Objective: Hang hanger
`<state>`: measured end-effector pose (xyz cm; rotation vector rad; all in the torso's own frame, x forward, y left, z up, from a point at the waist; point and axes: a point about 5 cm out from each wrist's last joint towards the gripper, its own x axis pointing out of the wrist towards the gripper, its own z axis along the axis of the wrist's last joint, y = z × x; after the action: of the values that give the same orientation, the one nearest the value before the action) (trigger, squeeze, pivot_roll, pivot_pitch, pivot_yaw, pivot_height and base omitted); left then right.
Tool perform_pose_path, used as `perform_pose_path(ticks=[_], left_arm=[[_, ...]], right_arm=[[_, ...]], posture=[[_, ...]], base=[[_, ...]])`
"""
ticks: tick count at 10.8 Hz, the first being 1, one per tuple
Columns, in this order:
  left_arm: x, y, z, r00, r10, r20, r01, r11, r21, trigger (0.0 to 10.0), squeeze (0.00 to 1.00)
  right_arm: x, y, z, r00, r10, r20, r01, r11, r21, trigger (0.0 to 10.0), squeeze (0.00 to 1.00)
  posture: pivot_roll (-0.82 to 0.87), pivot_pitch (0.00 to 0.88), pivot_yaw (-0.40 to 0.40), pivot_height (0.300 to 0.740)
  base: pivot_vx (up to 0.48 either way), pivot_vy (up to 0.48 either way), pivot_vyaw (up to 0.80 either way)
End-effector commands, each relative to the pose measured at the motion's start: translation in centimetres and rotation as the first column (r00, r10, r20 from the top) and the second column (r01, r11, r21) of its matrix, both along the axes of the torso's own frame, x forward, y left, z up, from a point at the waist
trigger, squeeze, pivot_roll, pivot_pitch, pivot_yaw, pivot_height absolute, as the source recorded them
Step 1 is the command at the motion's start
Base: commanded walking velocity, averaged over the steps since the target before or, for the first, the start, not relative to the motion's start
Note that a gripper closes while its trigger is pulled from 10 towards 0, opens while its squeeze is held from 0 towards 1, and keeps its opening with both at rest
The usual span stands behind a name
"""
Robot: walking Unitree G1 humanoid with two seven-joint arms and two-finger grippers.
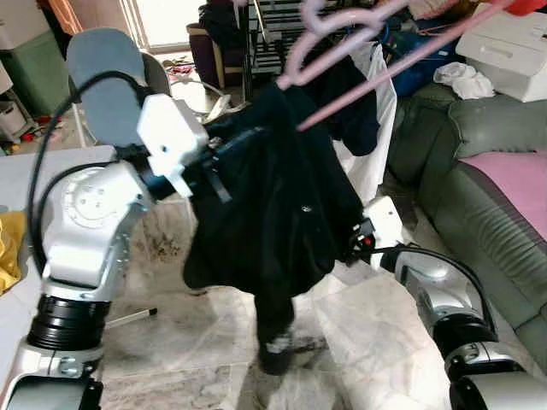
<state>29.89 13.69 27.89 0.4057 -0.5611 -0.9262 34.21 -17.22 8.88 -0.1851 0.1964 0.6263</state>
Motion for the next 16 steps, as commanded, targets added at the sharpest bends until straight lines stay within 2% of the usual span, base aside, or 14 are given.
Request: perform_pose_path(ticks=[1, 2, 3, 4, 5, 6, 7, 8, 9, 10, 11, 13, 16], left_arm=[[-0.5, 0.9, 2.4, 0.996, 0.024, 0.091, -0.021, 0.999, -0.040, 0.0, 0.00], [-0.3, 1.3, 2.5, 0.995, 0.046, 0.094, -0.042, 0.998, -0.041, 0.0, 0.00], [-0.1, 2.0, 2.3, 0.993, 0.076, 0.087, -0.073, 0.997, -0.034, 0.0, 0.00], [-0.1, 2.7, 1.4, 0.992, 0.104, 0.064, -0.103, 0.994, -0.022, 0.0, 0.00], [-0.2, 3.1, 0.4, 0.993, 0.115, 0.040, -0.115, 0.993, 0.000, 0.0, 0.00], [-0.3, 3.7, -0.8, 0.992, 0.130, 0.004, -0.130, 0.991, 0.015, 0.0, 0.00], [-0.5, 4.4, -2.7, 0.987, 0.149, -0.054, -0.147, 0.988, 0.042, 0.0, 0.00], [-0.7, 4.7, -3.7, 0.985, 0.151, -0.087, -0.146, 0.987, 0.060, 0.0, 0.00], [-1.2, 4.8, -5.8, 0.978, 0.140, -0.153, -0.126, 0.987, 0.099, 0.0, 0.00], [-2.0, 4.6, -8.1, 0.968, 0.116, -0.223, -0.089, 0.988, 0.127, 0.0, 0.00], [-2.8, 4.2, -10.0, 0.956, 0.080, -0.282, -0.041, 0.989, 0.142, 0.0, 0.00], [-3.7, 3.3, -11.6, 0.933, 0.008, -0.359, 0.052, 0.986, 0.159, 0.0, 0.00], [-3.8, 3.0, -13.9, 0.909, 0.017, -0.416, 0.076, 0.975, 0.207, 0.0, 0.00]], right_arm=[[-0.5, -1.5, -1.7, 0.995, -0.070, -0.074, 0.062, 0.993, -0.099, 10.0, 0.00], [-0.8, -2.7, -2.4, 0.988, -0.128, -0.090, 0.111, 0.978, -0.177, 10.0, 0.00], [-0.8, -4.6, -2.5, 0.968, -0.238, -0.081, 0.212, 0.945, -0.247, 10.0, 0.00], [-0.7, -7.5, -1.9, 0.915, -0.402, -0.034, 0.370, 0.870, -0.325, 10.0, 0.00], [-0.6, -9.2, -1.1, 0.879, -0.476, 0.014, 0.450, 0.821, -0.353, 10.0, 0.00], [-0.3, -11.0, 0.1, 0.836, -0.544, 0.077, 0.531, 0.766, -0.362, 10.0, 0.00], [0.2, -13.1, 2.8, 0.769, -0.609, 0.195, 0.635, 0.696, -0.333, 10.0, 0.00], [0.6, -13.6, 4.2, 0.742, -0.620, 0.257, 0.670, 0.670, -0.319, 10.0, 0.00], [1.3, -14.2, 6.6, 0.707, -0.613, 0.352, 0.706, 0.638, -0.307, 10.0, 0.00], [2.1, -14.2, 8.8, 0.683, -0.602, 0.413, 0.723, 0.638, -0.266, 10.0, 0.00], [2.7, -13.6, 10.2, 0.685, -0.579, 0.442, 0.713, 0.658, -0.243, 10.0, 0.00], [3.4, -12.2, 10.6, 0.716, -0.530, 0.454, 0.672, 0.699, -0.245, 10.0, 0.00], [3.7, -11.6, 11.1, 0.721, -0.497, 0.482, 0.656, 0.714, -0.246, 10.0, 0.00]], posture=[[-0.01, 0.000, 0.024, 0.740], [0.00, 0.000, 0.020, 0.740], [0.00, 0.000, 0.020, 0.740], [0.00, 0.000, 0.020, 0.740], [-0.01, 0.000, 0.024, 0.740], [-0.02, 0.000, 0.024, 0.740], [-0.02, 0.000, 0.023, 0.740], [-0.02, 0.000, 0.020, 0.740], [-0.02, 0.000, 0.020, 0.740], [-0.03, 0.000, 0.018, 0.740], [-0.03, 0.000, 0.014, 0.740], [-0.03, 0.000, 0.010, 0.740], [-0.04, 0.000, 0.008, 0.740]], base=[[0.000, 0.000, 0.00], [0.000, 0.000, 0.00], [0.000, 0.000, 0.00], [0.000, 0.000, 0.00], [0.000, 0.000, 0.00], [0.000, 0.000, 0.00], [0.000, 0.000, 0.00], [0.000, 0.000, 0.00], [0.000, 0.000, 0.00], [0.000, 0.000, 0.00], [0.000, 0.000, 0.00], [0.000, 0.000, 0.00], [0.000, 0.000, 0.00]])
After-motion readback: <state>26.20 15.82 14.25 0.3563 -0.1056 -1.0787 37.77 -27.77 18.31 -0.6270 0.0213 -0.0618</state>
